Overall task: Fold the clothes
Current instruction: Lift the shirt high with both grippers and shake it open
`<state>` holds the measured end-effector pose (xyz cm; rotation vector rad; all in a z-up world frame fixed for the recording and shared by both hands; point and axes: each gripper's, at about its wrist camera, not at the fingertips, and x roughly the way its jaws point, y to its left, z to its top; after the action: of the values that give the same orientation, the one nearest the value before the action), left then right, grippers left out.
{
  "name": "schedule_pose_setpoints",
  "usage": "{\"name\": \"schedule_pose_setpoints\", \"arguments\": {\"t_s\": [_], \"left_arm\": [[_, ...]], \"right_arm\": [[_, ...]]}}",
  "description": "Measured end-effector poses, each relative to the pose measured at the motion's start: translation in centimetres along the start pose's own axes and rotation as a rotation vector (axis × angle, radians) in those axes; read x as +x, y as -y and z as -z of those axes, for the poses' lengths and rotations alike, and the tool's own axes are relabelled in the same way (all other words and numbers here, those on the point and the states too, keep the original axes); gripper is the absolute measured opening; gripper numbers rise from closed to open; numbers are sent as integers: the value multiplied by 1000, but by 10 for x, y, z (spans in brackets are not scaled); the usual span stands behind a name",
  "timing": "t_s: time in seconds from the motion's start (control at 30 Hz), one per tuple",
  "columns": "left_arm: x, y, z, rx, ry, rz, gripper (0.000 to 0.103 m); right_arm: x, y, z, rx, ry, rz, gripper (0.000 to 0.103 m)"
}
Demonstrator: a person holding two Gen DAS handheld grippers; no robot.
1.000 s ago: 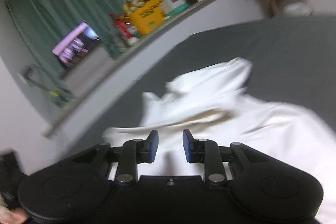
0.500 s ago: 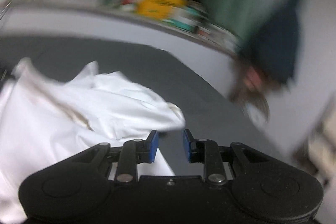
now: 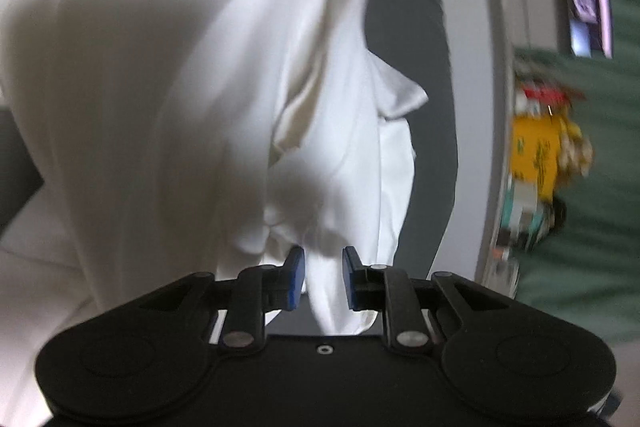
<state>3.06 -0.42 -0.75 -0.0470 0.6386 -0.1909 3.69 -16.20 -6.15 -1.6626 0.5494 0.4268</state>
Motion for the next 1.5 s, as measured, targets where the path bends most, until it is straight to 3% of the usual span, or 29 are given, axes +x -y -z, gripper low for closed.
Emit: {"name": "schedule_pose_setpoints", "arguments": {"t_s": [0.13, 0.2, 0.4, 0.53, 0.67, 0.77, 0.9, 1.03, 1.3, 1.5], "left_arm": [[1, -1, 0, -11, 2, 7, 6], [2, -1, 0, -17, 1, 5, 6], [5, -1, 1, -26, 0, -2, 6], [6, -1, 2, -17, 13, -20, 6], [-4, 9, 2, 44, 79, -54, 6], [-22, 21, -1, 110, 198, -85, 6], [-61, 38, -8, 218, 412, -127, 6], [-127, 51, -22, 274, 608, -141, 6], [-261, 76, -52, 380, 997, -164, 6], [-353, 89, -98, 386, 1288, -133, 6]], "right_arm": [[10, -6, -9, -110, 5, -44, 17], [15, -9, -13, -154, 5, -43, 11], [16, -4, -20, -141, -5, -25, 7], [3, 5, -14, -36, -8, 47, 4], [-24, 35, -17, 268, 2, 150, 3], [-53, 56, -24, 495, 14, 281, 3], [-103, 89, -21, 827, 44, 449, 3], [-168, 105, -10, 1041, 68, 618, 3], [-331, 111, 4, 1131, 117, 919, 3], [-436, 125, -7, 1105, 177, 1239, 3]]}}
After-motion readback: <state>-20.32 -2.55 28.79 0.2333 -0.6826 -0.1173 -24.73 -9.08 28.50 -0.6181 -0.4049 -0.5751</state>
